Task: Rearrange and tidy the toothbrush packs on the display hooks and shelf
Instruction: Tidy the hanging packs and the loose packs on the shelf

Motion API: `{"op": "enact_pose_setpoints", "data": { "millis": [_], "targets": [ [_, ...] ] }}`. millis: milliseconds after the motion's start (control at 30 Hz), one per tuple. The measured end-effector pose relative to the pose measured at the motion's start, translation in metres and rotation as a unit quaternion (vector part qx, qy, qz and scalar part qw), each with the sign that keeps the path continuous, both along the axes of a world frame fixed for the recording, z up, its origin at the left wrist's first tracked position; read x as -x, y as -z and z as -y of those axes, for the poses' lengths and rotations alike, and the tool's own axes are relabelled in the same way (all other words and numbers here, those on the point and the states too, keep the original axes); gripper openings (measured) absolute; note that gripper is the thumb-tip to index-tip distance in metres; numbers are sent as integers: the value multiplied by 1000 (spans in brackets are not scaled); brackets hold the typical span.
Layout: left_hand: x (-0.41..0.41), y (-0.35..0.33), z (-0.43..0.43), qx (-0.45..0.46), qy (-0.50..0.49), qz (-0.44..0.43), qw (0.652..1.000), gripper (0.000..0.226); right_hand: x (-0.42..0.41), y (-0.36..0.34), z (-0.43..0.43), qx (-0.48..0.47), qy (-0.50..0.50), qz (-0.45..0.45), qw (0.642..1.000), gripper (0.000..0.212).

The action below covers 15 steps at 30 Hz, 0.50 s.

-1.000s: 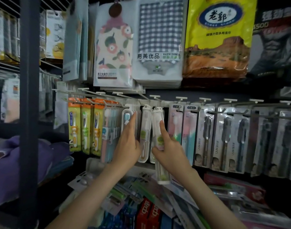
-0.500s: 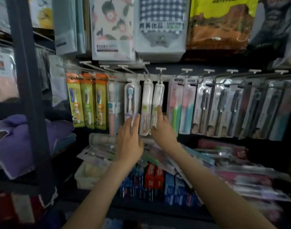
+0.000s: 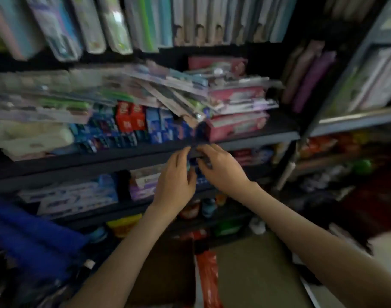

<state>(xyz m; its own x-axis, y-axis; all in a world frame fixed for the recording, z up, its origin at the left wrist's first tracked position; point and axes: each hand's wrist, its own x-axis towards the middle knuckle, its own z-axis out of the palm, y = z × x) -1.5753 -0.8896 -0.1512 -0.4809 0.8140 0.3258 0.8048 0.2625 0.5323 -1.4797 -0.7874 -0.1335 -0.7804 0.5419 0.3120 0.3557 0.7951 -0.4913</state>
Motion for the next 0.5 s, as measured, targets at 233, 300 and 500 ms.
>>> {"op": "enact_pose_setpoints", "data": {
  "millis": [233, 300, 500],
  "targets": [
    [-133, 114, -67, 173, 101, 47, 979, 53, -171, 133, -66, 146, 148, 66, 976, 26],
    [-171, 151, -91, 225, 115, 62, 966, 52, -226, 174, -83, 196, 206, 89, 954, 28],
    [-295, 243, -154, 349, 196, 87, 912, 52, -391, 267, -116, 267, 350, 160, 884, 32]
  ]
}}
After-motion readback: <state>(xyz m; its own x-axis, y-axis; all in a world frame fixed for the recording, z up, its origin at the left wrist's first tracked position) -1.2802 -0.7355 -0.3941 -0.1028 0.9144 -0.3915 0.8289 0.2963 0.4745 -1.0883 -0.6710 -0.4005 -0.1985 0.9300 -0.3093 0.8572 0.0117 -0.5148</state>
